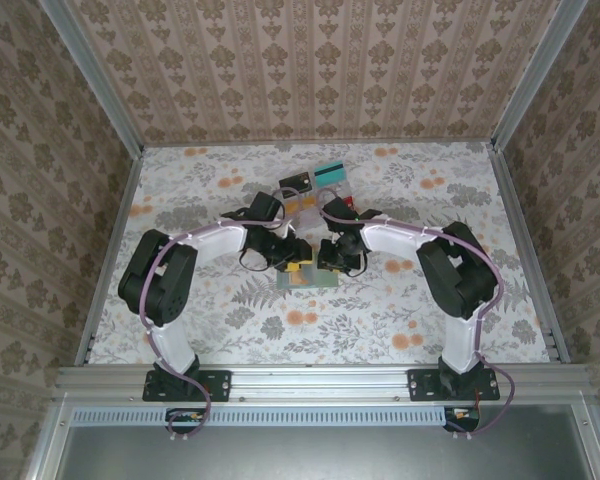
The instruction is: Take the credit cards out of the card holder
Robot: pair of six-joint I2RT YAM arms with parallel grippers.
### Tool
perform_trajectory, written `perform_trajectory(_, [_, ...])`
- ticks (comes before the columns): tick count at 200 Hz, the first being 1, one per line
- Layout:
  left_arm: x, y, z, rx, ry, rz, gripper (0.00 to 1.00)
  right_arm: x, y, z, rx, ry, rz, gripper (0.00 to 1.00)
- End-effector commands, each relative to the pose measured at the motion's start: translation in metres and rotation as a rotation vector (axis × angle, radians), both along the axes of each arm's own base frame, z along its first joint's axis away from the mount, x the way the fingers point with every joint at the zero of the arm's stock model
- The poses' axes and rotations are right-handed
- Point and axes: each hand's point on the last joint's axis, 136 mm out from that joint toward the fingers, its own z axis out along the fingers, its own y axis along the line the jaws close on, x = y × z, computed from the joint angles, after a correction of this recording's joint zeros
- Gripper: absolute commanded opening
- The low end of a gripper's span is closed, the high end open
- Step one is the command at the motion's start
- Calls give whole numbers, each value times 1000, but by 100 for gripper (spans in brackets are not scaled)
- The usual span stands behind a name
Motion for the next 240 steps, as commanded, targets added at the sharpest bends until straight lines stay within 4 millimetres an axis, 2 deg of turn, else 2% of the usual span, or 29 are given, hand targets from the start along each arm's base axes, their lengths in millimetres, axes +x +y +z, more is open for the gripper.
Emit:
perform_trajectory(1, [6,-16,23,-64,-50,-28,38,10,-5,30,59,-79,-31,30])
perform_trajectory(37, [6,-33,23,-81,-50,-48,39,16,-21,53,81,-153,-82,31])
perform_trajectory(65, [7,-43,23,-79,-53,-64,40,16,-34,59,68,-185,-125,31])
perform_trajectory(89, [11,-36,20,-28,-71,-49,41,16,-38,64,60,-210,-128,32])
perform_trajectory(112, [17,-16,13,40,-83,5,40,16,-31,66,63,-209,-79,31])
perform_trajectory(141, [19,6,1,94,-66,71,35,13,-17,57,47,-176,-31,27])
perform_trajectory(181, [17,5,-9,104,-32,88,30,7,3,36,23,-109,1,23])
perform_trajectory(211, [16,-2,-14,101,-13,88,26,1,-2,15,-24,-50,-26,22])
perform_trajectory(240, [15,-7,-17,104,-5,77,24,0,-9,5,-51,-33,-50,21])
